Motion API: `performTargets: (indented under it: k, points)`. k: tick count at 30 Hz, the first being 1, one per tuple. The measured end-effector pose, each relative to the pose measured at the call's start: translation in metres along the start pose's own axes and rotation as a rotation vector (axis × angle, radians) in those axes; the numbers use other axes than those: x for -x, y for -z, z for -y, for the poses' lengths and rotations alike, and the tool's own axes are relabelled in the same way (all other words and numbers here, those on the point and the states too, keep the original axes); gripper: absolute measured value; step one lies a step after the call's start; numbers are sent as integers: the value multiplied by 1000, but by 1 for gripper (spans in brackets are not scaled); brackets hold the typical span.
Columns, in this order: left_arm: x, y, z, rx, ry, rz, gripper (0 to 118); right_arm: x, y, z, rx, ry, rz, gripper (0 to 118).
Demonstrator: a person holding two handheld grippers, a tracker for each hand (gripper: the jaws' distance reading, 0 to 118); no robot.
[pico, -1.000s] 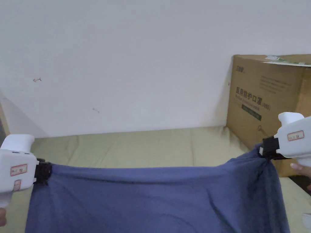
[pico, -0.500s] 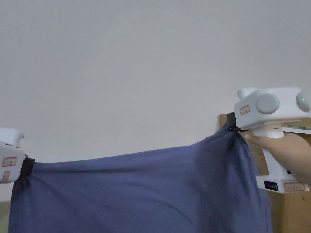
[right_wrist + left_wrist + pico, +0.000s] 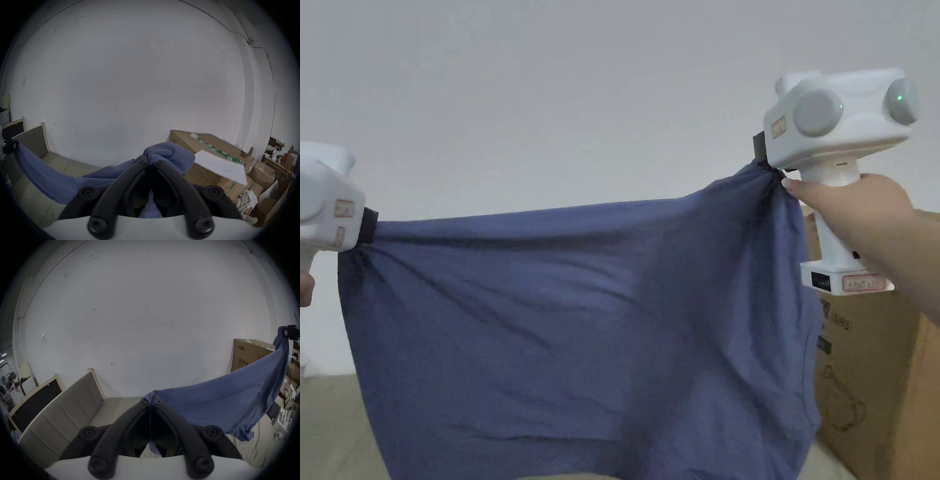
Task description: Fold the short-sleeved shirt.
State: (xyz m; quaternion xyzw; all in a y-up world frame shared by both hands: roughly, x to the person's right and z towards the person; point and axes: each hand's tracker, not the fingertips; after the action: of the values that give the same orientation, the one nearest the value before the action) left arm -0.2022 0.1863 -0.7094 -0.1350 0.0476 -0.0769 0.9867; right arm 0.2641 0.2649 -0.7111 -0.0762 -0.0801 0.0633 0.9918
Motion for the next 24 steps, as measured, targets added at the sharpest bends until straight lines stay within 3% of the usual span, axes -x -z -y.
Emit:
performTargets:
  k: [3, 5, 9, 14, 20, 24]
  points:
    - [-18, 11, 55, 126, -15, 1, 0, 10, 6, 72, 113, 56, 2, 2]
    - [-32, 13, 110, 224, -46, 83, 0, 13, 4, 142, 233, 107, -95, 2]
    - [-54, -7, 246, 431, -69, 170, 0, 16, -32, 312, 506, 163, -142, 2]
    - [-43, -84, 376, 564, -152, 227, 0, -4, -126, 477, 758, 113, -178, 2]
    - [-16, -196, 434, 608, -13, 250, 0, -56, -261, 511, 809, 118, -281, 2]
    - [2, -252, 447, 619, -27, 294, 0, -92, -316, 516, 822, 138, -273, 2]
